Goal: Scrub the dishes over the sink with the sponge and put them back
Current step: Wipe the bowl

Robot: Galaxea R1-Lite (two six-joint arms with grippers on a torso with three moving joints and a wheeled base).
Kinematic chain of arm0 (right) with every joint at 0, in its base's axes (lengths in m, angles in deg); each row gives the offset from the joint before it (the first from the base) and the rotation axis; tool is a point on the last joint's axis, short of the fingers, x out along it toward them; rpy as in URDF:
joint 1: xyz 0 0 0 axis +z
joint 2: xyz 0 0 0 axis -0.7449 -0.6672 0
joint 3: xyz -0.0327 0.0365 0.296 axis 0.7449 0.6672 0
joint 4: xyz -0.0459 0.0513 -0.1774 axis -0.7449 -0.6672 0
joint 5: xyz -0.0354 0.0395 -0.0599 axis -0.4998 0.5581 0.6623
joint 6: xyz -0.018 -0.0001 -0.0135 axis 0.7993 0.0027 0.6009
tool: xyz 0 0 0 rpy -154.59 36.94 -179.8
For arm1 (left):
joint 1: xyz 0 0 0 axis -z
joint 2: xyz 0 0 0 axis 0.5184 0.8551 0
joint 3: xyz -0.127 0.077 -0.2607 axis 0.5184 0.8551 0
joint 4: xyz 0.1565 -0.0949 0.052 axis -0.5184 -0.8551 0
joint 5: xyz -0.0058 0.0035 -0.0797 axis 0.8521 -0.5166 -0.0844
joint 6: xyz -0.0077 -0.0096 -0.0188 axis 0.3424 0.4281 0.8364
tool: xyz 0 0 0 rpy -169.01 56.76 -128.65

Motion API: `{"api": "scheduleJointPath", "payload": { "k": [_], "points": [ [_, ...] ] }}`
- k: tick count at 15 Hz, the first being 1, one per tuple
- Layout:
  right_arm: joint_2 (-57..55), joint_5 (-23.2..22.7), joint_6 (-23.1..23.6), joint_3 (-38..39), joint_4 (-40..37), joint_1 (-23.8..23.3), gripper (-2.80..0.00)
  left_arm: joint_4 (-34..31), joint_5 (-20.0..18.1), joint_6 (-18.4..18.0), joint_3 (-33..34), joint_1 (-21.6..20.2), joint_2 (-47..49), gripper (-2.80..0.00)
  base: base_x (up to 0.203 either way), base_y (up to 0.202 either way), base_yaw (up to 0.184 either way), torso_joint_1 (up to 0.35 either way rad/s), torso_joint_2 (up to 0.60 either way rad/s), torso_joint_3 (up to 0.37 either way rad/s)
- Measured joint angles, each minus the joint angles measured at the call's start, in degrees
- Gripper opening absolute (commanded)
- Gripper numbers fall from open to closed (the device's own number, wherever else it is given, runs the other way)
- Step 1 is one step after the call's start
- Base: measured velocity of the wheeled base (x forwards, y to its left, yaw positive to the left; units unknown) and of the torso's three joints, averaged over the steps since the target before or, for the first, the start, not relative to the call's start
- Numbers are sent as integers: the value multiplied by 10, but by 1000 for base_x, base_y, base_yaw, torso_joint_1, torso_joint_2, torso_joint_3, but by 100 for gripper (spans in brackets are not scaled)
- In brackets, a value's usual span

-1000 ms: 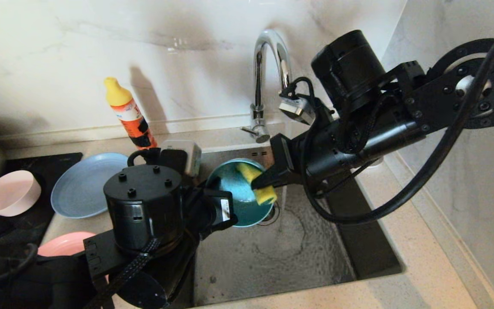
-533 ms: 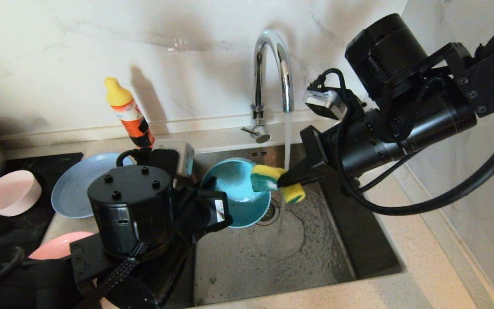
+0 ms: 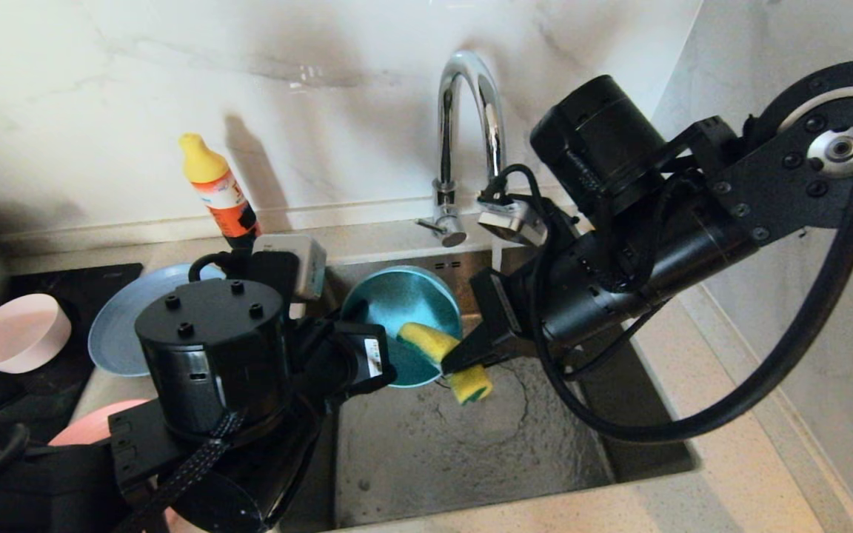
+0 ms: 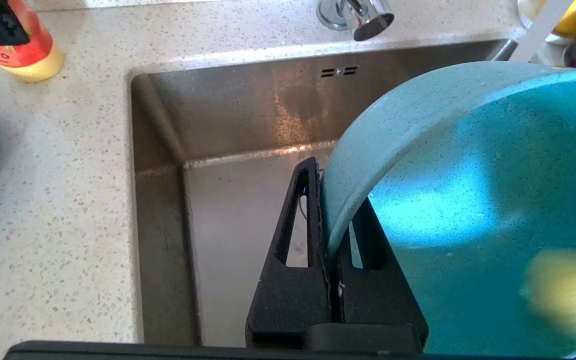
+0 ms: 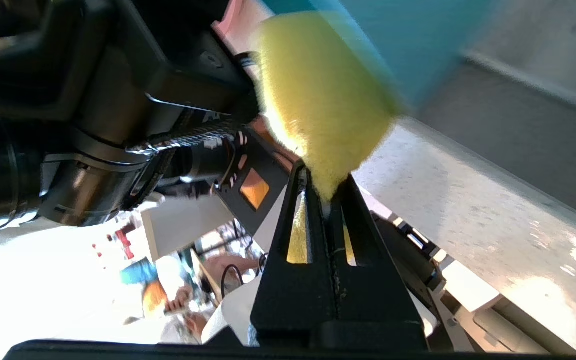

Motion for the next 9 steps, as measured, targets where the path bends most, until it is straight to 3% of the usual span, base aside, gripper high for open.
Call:
{"api": "scheduleJointPath", "payload": {
  "k": [6, 9],
  "points": [
    [-40, 3, 3, -5, 37, 16, -280, 0, -2, 1, 4, -12, -1, -280, 0, 0, 0, 0, 0, 0],
    [-22, 4, 3, -5, 66, -3, -280, 0, -4, 3, 6, -13, 2, -280, 0, 0, 0, 0, 0, 0]
  ]
}}
